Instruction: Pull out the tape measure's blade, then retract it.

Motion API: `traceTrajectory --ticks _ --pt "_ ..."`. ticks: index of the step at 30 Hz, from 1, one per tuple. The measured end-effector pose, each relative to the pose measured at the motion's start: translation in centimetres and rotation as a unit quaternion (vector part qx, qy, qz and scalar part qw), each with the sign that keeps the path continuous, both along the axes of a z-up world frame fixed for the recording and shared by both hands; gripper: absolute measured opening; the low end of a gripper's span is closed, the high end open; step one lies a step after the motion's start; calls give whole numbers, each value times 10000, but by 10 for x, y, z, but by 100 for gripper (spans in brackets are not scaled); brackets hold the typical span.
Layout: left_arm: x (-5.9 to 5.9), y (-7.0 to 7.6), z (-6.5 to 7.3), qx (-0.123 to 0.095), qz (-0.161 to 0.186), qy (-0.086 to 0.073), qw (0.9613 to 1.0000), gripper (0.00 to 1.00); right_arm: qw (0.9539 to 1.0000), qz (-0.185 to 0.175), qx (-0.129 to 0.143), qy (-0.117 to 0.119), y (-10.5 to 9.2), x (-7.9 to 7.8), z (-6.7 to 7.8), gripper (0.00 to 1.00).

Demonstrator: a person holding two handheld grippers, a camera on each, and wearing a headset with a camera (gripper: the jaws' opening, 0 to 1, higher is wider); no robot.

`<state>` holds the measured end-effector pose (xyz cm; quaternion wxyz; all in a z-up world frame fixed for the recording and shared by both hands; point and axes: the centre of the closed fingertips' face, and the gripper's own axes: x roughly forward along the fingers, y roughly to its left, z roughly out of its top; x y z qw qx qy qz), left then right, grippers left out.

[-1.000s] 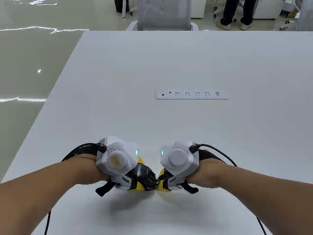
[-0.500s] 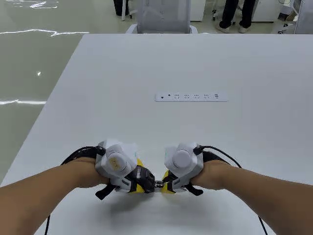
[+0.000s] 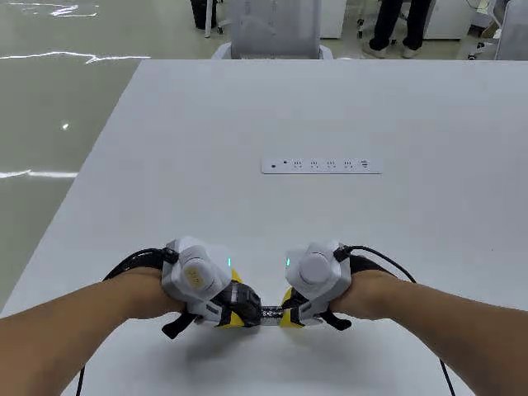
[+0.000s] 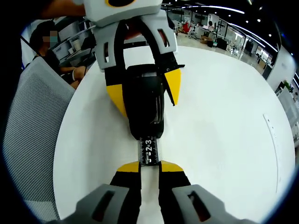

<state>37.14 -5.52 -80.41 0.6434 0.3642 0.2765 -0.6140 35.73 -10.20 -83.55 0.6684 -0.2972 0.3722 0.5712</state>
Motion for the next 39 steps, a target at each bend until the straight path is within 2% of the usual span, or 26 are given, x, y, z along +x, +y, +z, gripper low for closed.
traceTrajectory --ticks 2,3,10,28,30,32,34,35,36,39 --pt "-1 0 0 -50 -7 -1 10000 34 9992 336 -39 -224 1 0 0 12" --pt "-1 0 0 -68 -7 -3 10000 34 9996 220 -55 -147 0 -2 -1 12" --pt "0 -1 0 -48 -9 -6 10000 34 9997 190 -124 -96 1 0 0 14" --pt "0 -2 -1 -49 -2 32 10000 34 9995 234 -163 -118 3 1 -1 17" --pt "0 -1 -1 -53 1 40 10000 34 9996 224 -147 -98 4 1 0 17" --pt "-1 -1 -1 -50 0 42 10000 34 9999 68 138 57 13 0 5 21" --pt "-1 -1 -1 -50 3 44 10000 34 9999 122 104 0 15 2 5 22" --pt "-1 -1 -1 -49 5 45 10000 34 9996 225 -9 -154 14 5 4 17" --pt "0 0 -1 -61 46 56 10000 34 9997 231 -3 -86 17 1 2 15" --pt "-1 0 -1 -49 27 40 10000 34 9994 287 -93 -149 14 1 -1 16"
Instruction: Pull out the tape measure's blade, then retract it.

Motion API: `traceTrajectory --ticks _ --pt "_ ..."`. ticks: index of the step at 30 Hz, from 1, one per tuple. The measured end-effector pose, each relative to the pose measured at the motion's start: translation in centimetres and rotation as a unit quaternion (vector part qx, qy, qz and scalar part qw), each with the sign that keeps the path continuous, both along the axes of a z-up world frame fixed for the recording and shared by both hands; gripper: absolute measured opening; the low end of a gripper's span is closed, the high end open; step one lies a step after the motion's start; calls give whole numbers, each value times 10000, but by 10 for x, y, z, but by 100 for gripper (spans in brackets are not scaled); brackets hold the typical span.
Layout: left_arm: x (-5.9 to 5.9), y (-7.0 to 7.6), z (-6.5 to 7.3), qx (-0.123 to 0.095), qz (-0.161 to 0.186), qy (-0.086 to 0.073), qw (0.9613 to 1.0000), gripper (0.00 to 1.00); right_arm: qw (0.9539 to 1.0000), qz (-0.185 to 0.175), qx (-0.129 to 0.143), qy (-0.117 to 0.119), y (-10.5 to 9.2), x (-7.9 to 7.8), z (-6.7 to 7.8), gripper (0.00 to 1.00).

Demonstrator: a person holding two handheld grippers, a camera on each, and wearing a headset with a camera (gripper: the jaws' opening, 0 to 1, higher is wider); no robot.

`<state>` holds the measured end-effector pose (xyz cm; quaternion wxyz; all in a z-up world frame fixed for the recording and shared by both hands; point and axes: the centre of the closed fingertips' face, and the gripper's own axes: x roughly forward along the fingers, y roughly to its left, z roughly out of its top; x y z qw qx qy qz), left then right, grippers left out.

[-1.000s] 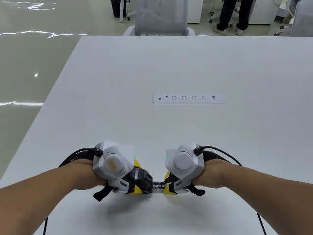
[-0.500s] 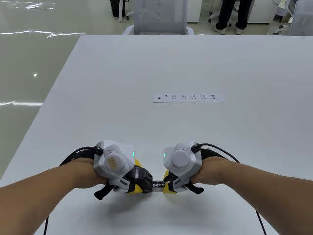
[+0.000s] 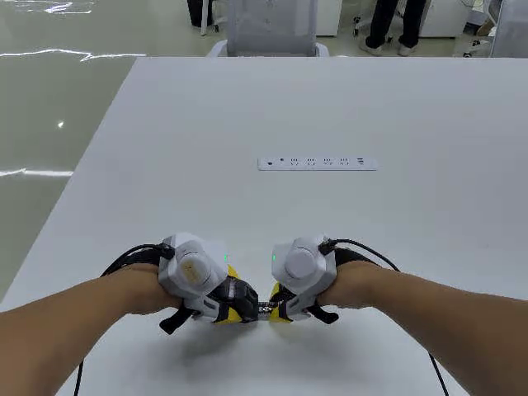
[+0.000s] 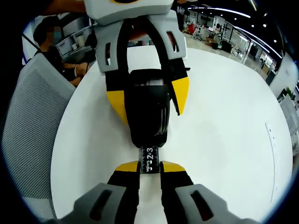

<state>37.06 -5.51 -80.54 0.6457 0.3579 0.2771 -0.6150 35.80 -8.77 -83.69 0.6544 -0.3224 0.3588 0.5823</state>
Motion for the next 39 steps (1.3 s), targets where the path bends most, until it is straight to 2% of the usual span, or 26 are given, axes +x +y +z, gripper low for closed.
traceTrajectory --ticks 5,14,39 --pt "0 1 0 -9 -10 -3 10000 34 9998 -169 -39 134 -2 1 0 13" --pt "0 1 0 -4 18 3 10000 34 9995 -245 -115 154 -4 1 -1 12" --pt "-1 0 0 -13 62 14 10000 34 9993 -148 -281 178 -23 -1 -1 11"
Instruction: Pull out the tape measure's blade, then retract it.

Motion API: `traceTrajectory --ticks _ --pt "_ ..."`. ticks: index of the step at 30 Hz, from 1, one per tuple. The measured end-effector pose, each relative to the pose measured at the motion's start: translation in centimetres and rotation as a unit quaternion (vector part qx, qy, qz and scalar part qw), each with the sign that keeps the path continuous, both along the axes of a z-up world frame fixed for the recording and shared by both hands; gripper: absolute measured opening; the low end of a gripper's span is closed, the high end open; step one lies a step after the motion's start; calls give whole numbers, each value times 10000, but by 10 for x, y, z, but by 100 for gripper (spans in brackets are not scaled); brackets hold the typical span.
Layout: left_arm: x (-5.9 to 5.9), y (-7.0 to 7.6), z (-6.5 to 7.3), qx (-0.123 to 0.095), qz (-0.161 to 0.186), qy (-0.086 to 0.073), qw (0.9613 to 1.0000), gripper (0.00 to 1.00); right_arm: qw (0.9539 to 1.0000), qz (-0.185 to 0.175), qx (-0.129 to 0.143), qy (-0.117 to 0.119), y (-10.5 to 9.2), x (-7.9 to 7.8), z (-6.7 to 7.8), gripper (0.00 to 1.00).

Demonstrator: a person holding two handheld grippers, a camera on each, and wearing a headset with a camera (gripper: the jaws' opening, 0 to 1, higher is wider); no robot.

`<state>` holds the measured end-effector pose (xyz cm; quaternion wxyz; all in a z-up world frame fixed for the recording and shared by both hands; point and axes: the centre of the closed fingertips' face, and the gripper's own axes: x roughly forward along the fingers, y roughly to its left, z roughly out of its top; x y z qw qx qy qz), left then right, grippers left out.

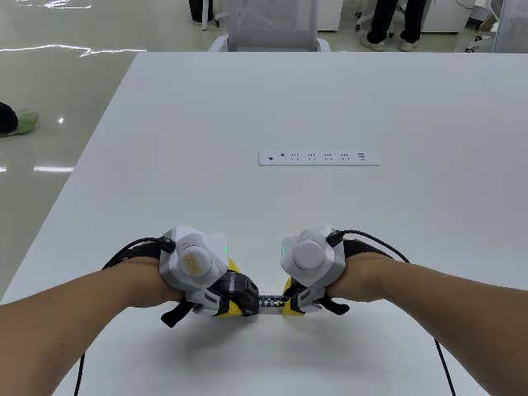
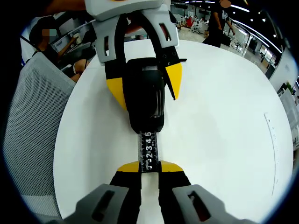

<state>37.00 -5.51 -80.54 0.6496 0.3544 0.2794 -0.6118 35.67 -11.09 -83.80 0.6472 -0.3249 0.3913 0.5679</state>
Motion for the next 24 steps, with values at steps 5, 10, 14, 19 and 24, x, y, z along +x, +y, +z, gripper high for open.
traceTrajectory --ticks 5,10,14,19,24 --pt "0 1 1 -7 7 4 10000 34 10000 12 -55 28 -4 0 1 11" --pt "1 0 2 -34 24 8 10000 34 9999 28 -129 45 -13 0 2 11" --pt "2 0 2 -40 34 20 10000 34 9998 32 -172 52 -18 1 1 11" --pt "3 0 2 -43 44 24 10000 34 9998 77 -204 22 -21 0 1 11" --pt "3 0 2 -53 59 16 10000 34 9997 69 -231 16 -25 0 1 11"
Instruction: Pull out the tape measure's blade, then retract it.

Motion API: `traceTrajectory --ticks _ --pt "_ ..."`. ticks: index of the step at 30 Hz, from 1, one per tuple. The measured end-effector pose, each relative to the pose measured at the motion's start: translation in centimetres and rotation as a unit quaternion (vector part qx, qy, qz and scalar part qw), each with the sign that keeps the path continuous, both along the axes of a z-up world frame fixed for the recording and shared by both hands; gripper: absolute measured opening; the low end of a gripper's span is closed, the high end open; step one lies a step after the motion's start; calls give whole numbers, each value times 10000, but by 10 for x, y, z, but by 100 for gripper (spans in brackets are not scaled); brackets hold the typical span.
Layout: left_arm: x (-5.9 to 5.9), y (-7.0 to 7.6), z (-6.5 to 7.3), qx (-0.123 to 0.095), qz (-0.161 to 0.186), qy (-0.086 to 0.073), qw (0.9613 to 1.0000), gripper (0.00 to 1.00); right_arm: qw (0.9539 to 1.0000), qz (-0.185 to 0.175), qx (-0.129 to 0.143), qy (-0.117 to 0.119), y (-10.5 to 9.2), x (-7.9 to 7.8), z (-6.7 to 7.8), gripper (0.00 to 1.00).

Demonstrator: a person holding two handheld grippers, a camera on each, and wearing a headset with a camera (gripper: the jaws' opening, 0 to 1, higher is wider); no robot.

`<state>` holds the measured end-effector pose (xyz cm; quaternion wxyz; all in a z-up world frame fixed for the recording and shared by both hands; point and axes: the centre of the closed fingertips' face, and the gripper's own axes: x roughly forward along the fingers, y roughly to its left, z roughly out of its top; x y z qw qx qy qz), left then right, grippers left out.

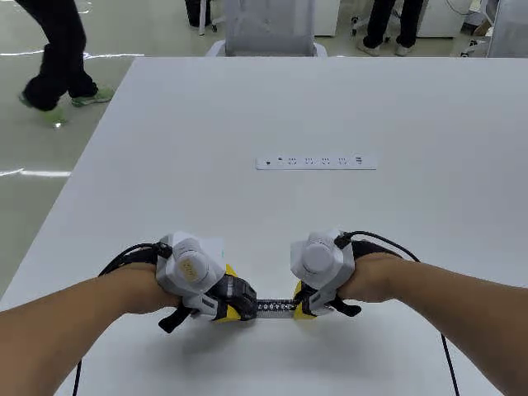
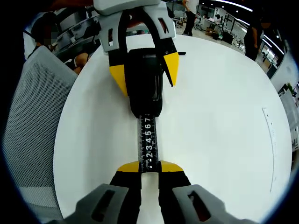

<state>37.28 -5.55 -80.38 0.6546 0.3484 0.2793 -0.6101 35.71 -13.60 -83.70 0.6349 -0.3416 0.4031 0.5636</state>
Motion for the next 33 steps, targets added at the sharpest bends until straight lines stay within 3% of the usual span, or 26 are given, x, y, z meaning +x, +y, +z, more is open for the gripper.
traceTrajectory --ticks 33 --pt "1 -3 -1 -32 70 28 10000 34 9996 0 -266 28 -29 -1 -1 11"
